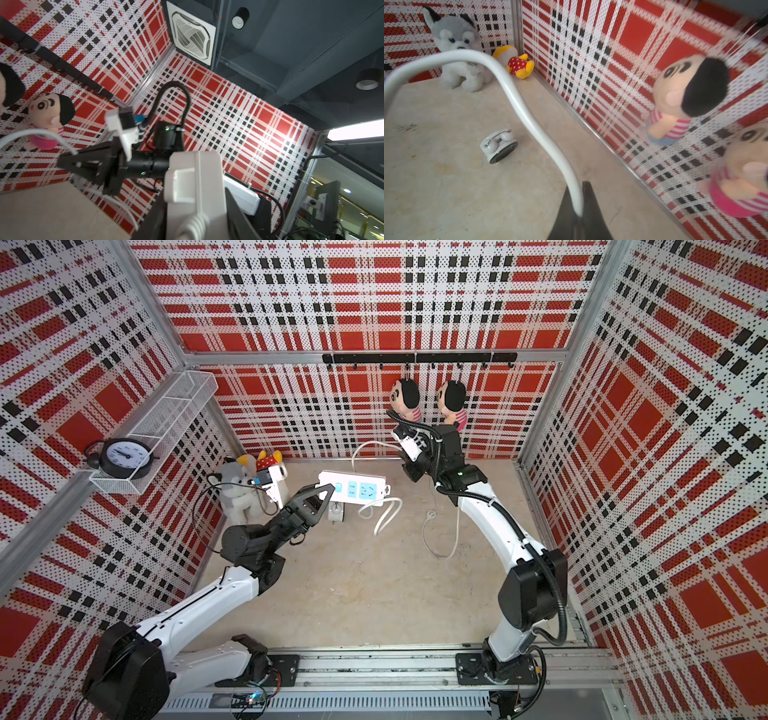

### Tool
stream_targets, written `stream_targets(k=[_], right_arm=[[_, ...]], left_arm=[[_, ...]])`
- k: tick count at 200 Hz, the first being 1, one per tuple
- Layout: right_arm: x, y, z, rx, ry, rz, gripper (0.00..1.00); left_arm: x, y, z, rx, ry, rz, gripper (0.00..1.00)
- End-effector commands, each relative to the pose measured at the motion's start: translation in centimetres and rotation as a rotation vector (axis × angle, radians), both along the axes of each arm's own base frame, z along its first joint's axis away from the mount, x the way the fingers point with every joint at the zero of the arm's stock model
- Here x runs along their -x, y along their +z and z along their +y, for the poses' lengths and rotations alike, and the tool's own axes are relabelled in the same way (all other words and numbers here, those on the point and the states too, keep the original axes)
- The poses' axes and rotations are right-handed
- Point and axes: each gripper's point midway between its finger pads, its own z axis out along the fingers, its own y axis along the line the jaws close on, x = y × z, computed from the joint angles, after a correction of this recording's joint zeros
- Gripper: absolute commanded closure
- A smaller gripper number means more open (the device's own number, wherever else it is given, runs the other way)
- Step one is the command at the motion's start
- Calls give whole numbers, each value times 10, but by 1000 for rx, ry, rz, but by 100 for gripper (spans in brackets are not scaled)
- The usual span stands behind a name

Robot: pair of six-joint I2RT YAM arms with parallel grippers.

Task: Unwrap the cord wrapped around the power strip
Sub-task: Unwrap the power cord from the power strip.

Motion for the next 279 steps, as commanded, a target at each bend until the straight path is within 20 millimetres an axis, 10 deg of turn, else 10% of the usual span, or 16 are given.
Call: stream_targets(k=[1,53,88,129,172,236,279], right_arm=[[15,-45,20,-36,114,136,100],[29,-121,25,-98,116,304,99],[41,-138,20,-151,86,333,66],[55,-98,-17,-250,-78,182,25],[96,-45,-78,-340,-273,-29,20],[205,-9,-1,-379,105,-286,24],[220,-2,55,-397,175,-435,28]], left_arm=[[27,31,12,99,-68,-130,100],[-2,41,21,139,91,-114,100],[-29,40,24,128,201,-69,100],[-52,36,34,163,283,-10,100],[-57,34,38,183,304,17,100],[-59,35,39,216,331,60,100],[-56,40,35,222,348,79,100]])
